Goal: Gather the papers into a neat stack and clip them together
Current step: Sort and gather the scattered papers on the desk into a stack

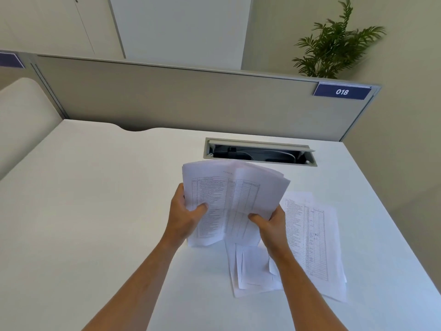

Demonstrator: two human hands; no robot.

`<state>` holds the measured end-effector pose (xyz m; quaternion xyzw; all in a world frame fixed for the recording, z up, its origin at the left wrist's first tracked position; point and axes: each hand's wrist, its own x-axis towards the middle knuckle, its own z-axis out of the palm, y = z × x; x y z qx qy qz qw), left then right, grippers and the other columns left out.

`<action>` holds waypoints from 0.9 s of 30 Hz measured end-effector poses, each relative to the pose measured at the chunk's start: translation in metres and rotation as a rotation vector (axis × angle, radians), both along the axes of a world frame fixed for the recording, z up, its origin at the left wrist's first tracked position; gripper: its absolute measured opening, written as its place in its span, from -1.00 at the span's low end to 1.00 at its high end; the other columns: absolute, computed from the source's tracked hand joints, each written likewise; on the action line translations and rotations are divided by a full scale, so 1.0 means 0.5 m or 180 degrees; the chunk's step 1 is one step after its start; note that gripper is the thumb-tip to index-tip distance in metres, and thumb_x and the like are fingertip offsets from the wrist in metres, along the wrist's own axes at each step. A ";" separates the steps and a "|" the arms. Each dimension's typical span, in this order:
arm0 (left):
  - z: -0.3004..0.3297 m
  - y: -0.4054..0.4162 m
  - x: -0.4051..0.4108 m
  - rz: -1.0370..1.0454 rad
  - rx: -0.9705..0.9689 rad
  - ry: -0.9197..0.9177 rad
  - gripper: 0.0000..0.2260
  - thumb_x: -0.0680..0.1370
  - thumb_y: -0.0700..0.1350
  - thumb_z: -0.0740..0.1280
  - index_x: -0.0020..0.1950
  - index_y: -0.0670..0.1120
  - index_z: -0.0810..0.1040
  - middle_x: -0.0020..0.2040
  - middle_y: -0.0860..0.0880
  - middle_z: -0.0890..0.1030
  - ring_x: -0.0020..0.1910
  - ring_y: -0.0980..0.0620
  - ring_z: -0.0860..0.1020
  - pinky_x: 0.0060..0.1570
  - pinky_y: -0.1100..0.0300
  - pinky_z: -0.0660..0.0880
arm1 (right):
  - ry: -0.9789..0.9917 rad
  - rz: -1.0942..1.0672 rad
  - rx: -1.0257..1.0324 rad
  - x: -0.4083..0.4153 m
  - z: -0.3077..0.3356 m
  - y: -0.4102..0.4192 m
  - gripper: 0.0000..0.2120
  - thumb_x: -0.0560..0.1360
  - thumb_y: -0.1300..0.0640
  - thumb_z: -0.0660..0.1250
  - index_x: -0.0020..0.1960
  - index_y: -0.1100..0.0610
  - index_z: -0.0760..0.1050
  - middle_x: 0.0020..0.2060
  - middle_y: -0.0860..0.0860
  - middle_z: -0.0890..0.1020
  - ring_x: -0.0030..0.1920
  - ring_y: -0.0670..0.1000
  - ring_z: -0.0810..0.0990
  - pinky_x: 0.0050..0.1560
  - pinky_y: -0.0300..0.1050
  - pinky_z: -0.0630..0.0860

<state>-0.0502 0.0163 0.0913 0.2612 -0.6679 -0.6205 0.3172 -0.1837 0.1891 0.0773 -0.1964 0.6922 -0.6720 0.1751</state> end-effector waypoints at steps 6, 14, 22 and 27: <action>-0.031 0.014 0.007 0.0235 0.0071 -0.0091 -0.62 0.45 -0.33 0.45 0.13 0.06 0.50 0.02 0.06 0.64 -0.02 0.20 0.61 -0.11 0.26 0.54 | 0.0013 -0.0395 -0.0098 0.015 -0.013 -0.004 -0.62 0.23 0.29 0.36 -0.04 -0.08 0.56 -0.18 -0.08 0.66 -0.14 -0.11 0.63 -0.23 -0.31 0.56; -0.030 0.019 -0.004 0.0262 -0.0230 -0.0251 -0.66 0.48 -0.19 0.48 0.19 0.00 0.48 0.07 0.03 0.62 0.05 0.13 0.59 -0.06 0.23 0.56 | 0.0166 -0.0572 -0.0001 0.020 -0.015 -0.020 -0.63 0.24 0.21 0.31 0.05 0.12 0.51 -0.21 -0.12 0.61 -0.18 -0.14 0.59 -0.29 -0.28 0.53; -0.032 0.001 0.003 0.0216 0.0182 -0.0003 -0.65 0.47 -0.27 0.47 0.15 0.07 0.52 0.05 0.07 0.66 -0.02 0.15 0.66 -0.13 0.27 0.61 | 0.0492 -0.0700 0.0363 -0.004 -0.035 0.032 -0.57 0.40 0.07 0.41 0.22 -0.10 0.38 0.05 -0.16 0.56 0.04 -0.13 0.56 0.01 -0.27 0.53; -0.082 -0.016 0.022 0.0146 0.0736 -0.0377 -0.63 0.47 -0.29 0.45 0.16 0.05 0.50 0.08 0.03 0.66 0.01 0.01 0.67 -0.06 0.05 0.62 | 0.0986 -0.0847 0.2231 -0.013 -0.119 0.098 -0.38 0.47 -0.10 0.40 0.43 0.07 0.28 0.36 0.05 0.44 0.37 0.11 0.38 0.36 0.15 0.31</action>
